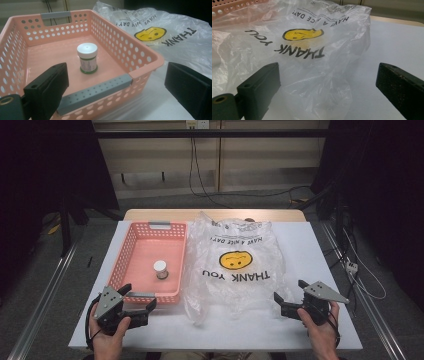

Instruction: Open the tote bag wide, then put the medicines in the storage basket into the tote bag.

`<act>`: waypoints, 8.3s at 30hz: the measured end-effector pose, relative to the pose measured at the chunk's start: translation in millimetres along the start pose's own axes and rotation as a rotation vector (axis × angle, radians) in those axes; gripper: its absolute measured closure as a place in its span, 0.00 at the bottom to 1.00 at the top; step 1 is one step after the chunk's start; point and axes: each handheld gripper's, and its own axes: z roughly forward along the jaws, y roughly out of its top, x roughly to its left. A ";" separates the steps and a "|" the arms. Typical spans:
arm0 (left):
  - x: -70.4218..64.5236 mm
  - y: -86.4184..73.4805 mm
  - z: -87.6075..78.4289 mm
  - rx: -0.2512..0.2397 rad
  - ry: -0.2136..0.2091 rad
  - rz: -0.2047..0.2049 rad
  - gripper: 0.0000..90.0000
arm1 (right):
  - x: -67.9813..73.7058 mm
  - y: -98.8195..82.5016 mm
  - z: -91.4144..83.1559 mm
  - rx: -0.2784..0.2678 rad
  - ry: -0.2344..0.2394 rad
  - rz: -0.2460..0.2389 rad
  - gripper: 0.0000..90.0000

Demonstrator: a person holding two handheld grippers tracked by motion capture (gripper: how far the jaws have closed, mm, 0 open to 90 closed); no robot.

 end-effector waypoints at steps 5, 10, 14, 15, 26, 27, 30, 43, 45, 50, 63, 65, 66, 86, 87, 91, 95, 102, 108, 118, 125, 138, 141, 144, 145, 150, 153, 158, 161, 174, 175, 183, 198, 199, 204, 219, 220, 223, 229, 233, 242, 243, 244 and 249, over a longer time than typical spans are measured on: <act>-0.2 -0.4 -1.6 -0.002 0.005 -0.002 0.06 | 1.1 1.3 1.9 -0.001 0.017 -0.009 0.06; -1.4 -2.1 -3.4 0.005 0.023 -0.010 0.06 | 2.5 2.5 4.7 0.010 0.041 -0.014 0.06; -0.7 -2.5 -5.7 0.004 0.034 -0.009 0.06 | 6.3 6.2 10.5 0.030 0.034 0.006 0.06; -0.2 -2.5 -5.7 0.003 0.035 -0.009 0.06 | 6.9 7.0 11.3 0.036 0.040 0.002 0.07; 1.3 -3.7 -3.9 0.005 0.029 -0.026 0.06 | 25.4 22.2 16.3 0.105 0.117 -0.086 0.10; 1.2 -3.7 -3.9 0.006 0.028 -0.026 0.06 | 27.7 24.0 17.4 0.118 0.130 -0.088 0.09; 1.2 -3.3 -3.3 0.010 0.024 -0.016 0.06 | 31.8 26.1 20.7 0.145 0.163 -0.097 0.07; 1.3 -4.7 -4.9 0.016 0.008 -0.002 0.06 | 68.2 25.6 47.7 0.288 0.331 -0.313 0.14; 0.7 -5.0 -5.2 0.012 0.006 -0.011 0.06 | 70.2 24.0 51.3 0.306 0.336 -0.328 0.15; 0.9 -4.1 -2.5 0.017 -0.005 0.002 0.06 | 65.1 21.0 58.0 0.346 0.328 -0.369 0.19; 0.2 -3.5 -1.2 0.018 -0.020 0.011 0.06 | 60.1 7.9 60.3 0.420 0.266 -0.468 0.27; 0.2 -3.5 -1.3 0.017 -0.021 0.011 0.06 | 59.6 9.5 61.9 0.412 0.254 -0.466 0.29; 0.5 -3.4 -1.8 0.020 -0.021 0.017 0.06 | 59.9 10.2 63.0 0.405 0.249 -0.466 0.30; 0.6 -3.3 -2.3 0.014 -0.024 0.013 0.06 | 69.3 32.9 80.8 0.300 0.326 -0.370 0.69; 0.6 -3.3 -2.1 0.014 -0.026 0.015 0.06 | 69.0 35.2 81.8 0.292 0.329 -0.372 0.70; 1.3 -3.4 -1.8 0.016 -0.023 0.016 0.06 | 65.5 44.9 83.1 0.258 0.344 -0.333 0.74; 1.3 -3.4 -2.2 0.015 -0.028 0.015 0.06 | 66.2 44.1 96.8 0.305 0.357 -0.325 0.77; 2.0 -3.6 -2.5 0.012 -0.027 0.014 0.06 | 63.4 46.0 100.4 0.296 0.354 -0.293 1.00; 2.1 -3.6 -1.9 0.016 -0.029 0.020 0.06 | 55.8 57.8 97.5 0.254 0.350 -0.245 1.00; 2.7 -3.7 -1.4 0.019 -0.030 0.021 0.06 | 49.7 78.2 95.8 0.192 0.379 -0.207 1.00; 1.5 -4.1 -1.5 0.021 -0.029 0.024 0.06 | 47.6 98.9 90.4 0.140 0.392 -0.208 1.00; 1.8 -3.0 3.6 0.022 -0.037 0.029 0.06 | 45.4 134.9 94.2 0.075 0.422 -0.224 1.00; 2.0 -3.6 4.4 0.028 -0.031 0.028 0.06 | 44.5 139.2 93.1 0.057 0.426 -0.219 1.00; 1.9 -4.8 3.4 0.028 -0.023 0.030 0.06 | 42.6 146.2 92.2 0.036 0.426 -0.215 1.00; 1.7 -5.0 3.5 0.027 -0.023 0.030 0.06 | 39.9 149.6 92.0 0.020 0.429 -0.196 1.00; 2.0 -4.8 4.0 0.025 -0.026 0.022 0.06 | 35.7 150.5 93.0 0.006 0.417 -0.171 1.00; 3.3 -4.3 3.1 0.021 -0.033 0.025 0.06 | 34.3 149.7 92.9 0.007 0.410 -0.168 1.00; 4.6 -2.8 1.7 0.010 -0.039 0.008 0.06 | 34.1 148.8 93.4 0.003 0.412 -0.161 1.00; 5.0 -1.2 -0.4 0.006 -0.036 0.008 0.06 | 34.1 147.4 94.3 0.008 0.411 -0.162 1.00; 0.9 15.7 2.7 0.059 -0.079 0.100 0.07 | 35.4 146.2 97.1 0.016 0.414 -0.157 1.00; 1.3 17.3 4.8 0.074 -0.101 0.101 0.07 | 35.2 146.3 96.4 0.013 0.414 -0.155 1.00; 5.8 38.4 19.0 0.146 -0.139 0.134 0.12 | 36.6 143.9 95.9 0.014 0.418 -0.160 1.00; 30.4 69.1 62.1 0.208 -0.135 0.142 0.06 | 42.0 141.2 100.2 0.027 0.426 -0.169 1.00; 32.4 70.4 64.7 0.217 -0.134 0.137 0.06 | 42.2 140.9 100.5 0.029 0.424 -0.166 1.00; 42.8 76.6 80.9 0.279 -0.117 0.153 0.07 | 43.9 140.6 101.0 0.029 0.430 -0.168 1.00; 61.3 73.4 132.1 0.445 -0.107 0.180 0.25 | 44.6 138.7 104.0 0.040 0.435 -0.170 1.00; 62.2 71.9 134.2 0.451 -0.103 0.183 0.26 | 44.4 138.8 103.8 0.040 0.434 -0.170 1.00; 63.7 68.5 138.9 0.467 -0.125 0.177 0.30 | 44.0 138.3 104.7 0.042 0.434 -0.167 1.00; 59.7 62.6 146.2 0.535 -0.120 0.205 0.45 | 44.2 137.8 105.6 0.046 0.434 -0.168 1.00; 60.1 61.5 146.7 0.542 -0.131 0.202 0.51 | 44.1 136.9 106.3 0.050 0.434 -0.166 1.00; 60.1 60.0 149.2 0.564 -0.132 0.197 0.56 | 42.9 136.2 106.2 0.052 0.429 -0.163 1.00; 60.1 60.0 149.0 0.561 -0.129 0.197 0.56 | 42.9 136.0 106.3 0.053 0.429 -0.164 1.00; 60.1 60.1 148.9 0.563 -0.119 0.198 0.56 | 43.2 135.7 106.7 0.054 0.430 -0.165 1.00; 60.8 61.5 147.4 0.545 -0.111 0.189 0.56 | 43.1 136.2 106.7 0.054 0.432 -0.159 1.00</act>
